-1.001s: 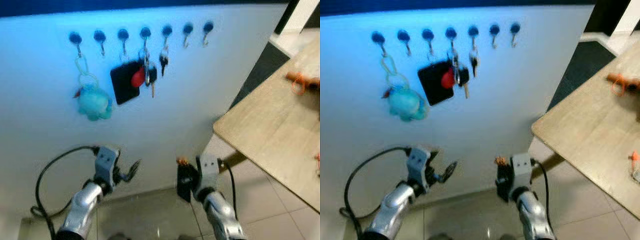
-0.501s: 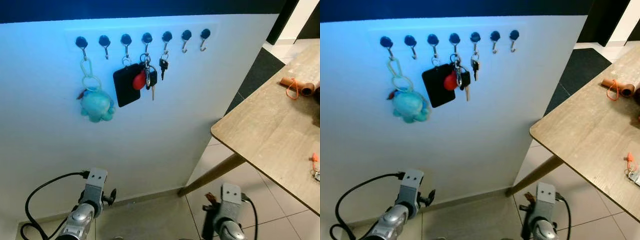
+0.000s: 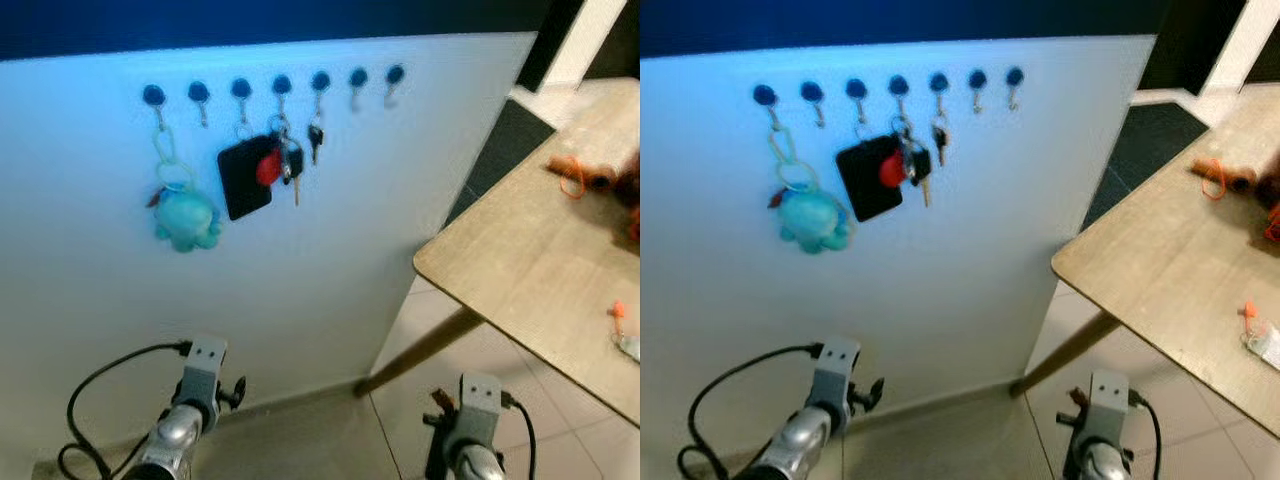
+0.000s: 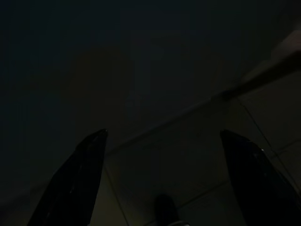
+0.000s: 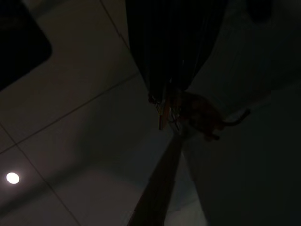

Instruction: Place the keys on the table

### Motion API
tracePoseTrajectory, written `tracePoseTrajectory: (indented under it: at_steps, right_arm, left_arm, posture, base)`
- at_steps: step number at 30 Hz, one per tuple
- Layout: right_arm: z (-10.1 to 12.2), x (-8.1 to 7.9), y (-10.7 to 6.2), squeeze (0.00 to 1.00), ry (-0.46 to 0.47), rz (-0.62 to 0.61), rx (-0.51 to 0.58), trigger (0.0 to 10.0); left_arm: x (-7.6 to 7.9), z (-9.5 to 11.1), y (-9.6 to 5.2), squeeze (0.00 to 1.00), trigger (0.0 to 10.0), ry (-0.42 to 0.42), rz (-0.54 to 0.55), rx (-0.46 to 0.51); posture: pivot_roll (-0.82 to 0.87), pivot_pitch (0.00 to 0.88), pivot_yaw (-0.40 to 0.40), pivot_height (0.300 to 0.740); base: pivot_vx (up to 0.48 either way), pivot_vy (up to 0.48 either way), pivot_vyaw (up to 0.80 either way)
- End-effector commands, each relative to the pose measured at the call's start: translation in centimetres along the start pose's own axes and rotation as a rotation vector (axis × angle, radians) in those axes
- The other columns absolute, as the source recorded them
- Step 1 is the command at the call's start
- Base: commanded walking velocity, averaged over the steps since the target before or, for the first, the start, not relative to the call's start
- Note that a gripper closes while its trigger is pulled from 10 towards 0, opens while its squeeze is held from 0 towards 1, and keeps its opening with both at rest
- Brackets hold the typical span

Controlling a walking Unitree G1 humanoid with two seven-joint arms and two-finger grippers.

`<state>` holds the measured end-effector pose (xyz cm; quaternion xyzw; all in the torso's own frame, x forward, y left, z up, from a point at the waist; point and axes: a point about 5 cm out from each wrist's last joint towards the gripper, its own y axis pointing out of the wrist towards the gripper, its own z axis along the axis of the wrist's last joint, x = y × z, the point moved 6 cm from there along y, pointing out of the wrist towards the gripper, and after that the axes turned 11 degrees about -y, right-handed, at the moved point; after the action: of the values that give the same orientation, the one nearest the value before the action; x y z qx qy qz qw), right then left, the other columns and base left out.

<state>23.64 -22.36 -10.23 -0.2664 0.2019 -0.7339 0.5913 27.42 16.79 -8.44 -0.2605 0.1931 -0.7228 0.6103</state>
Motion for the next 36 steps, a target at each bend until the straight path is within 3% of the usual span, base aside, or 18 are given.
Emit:
tracePoseTrajectory:
  at_steps: [1,15,36]
  right_arm:
    - [-1.0,0.1,-0.3,0.00,-0.006,-0.002,-0.022,10.0]
    - [-1.0,-1.8,-0.4,0.00,-0.071,0.080,-0.013,10.0]
    - [-0.3,-3.5,-0.2,0.00,-0.126,0.150,0.004,10.0]
  left_arm:
    - [0.5,0.3,0.2,0.00,10.0,0.007,-0.022,0.013]
    - [0.4,1.6,0.2,0.00,10.0,-0.006,-0.025,0.086]
    - [-0.1,1.3,-0.3,0.00,10.0,-0.040,0.007,0.121]
  posture:
    - [0.03,0.000,-0.012,0.740]
    - [0.05,0.000,-0.013,0.740]
    - [0.06,0.022,-0.038,0.740]
  base:
    - [0.000,0.000,-0.80]
    - [0.000,0.000,-0.80]
    - [0.000,0.000,-0.80]
